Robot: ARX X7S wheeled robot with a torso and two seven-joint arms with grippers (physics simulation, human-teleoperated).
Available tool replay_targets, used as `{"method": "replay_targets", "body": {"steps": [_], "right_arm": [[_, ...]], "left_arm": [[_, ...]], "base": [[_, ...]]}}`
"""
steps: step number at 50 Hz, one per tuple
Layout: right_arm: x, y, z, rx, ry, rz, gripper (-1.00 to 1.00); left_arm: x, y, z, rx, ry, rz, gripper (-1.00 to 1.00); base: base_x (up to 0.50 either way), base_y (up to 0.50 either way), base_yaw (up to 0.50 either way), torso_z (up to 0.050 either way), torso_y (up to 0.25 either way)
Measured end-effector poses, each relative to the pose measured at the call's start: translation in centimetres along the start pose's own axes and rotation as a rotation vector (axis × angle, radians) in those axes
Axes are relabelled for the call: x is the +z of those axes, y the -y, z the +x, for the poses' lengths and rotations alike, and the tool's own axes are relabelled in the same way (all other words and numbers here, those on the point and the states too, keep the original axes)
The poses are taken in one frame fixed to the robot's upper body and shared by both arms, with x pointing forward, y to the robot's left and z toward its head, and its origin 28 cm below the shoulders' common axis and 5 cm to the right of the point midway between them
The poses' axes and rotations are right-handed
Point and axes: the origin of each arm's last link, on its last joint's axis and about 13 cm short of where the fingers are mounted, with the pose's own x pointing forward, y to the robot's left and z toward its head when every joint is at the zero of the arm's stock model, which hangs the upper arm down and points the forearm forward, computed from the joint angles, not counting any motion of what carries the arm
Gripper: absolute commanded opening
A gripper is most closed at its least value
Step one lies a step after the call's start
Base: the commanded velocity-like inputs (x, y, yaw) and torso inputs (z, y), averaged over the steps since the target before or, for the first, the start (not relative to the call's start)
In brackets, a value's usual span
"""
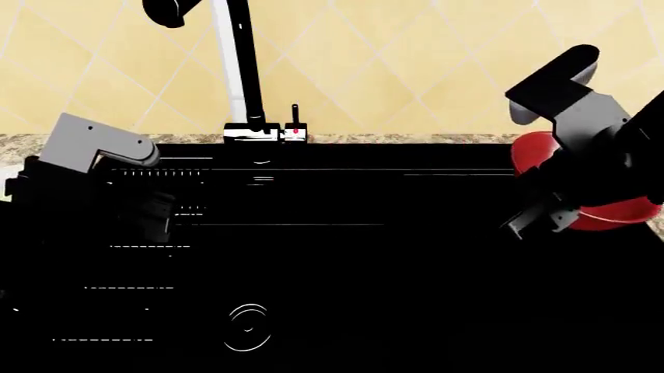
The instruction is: Pick the cup and bowl from the sink and place them on the counter for drying.
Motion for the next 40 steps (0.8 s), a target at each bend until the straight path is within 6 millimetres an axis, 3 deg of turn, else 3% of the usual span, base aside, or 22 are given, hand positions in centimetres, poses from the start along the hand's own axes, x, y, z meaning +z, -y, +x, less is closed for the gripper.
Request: {"method": "replay_targets", "body": {"steps": [40], "right_arm": [[-7.7,6.4,-1.4,-0.21,-0.159,0.172,-1.0]], "left_arm": [[-0.8,0.1,-0.1,0.007,-0.014,-0.01,1.0]], "base": [[0.0,0.0,0.0,0.0,0.0]]}}
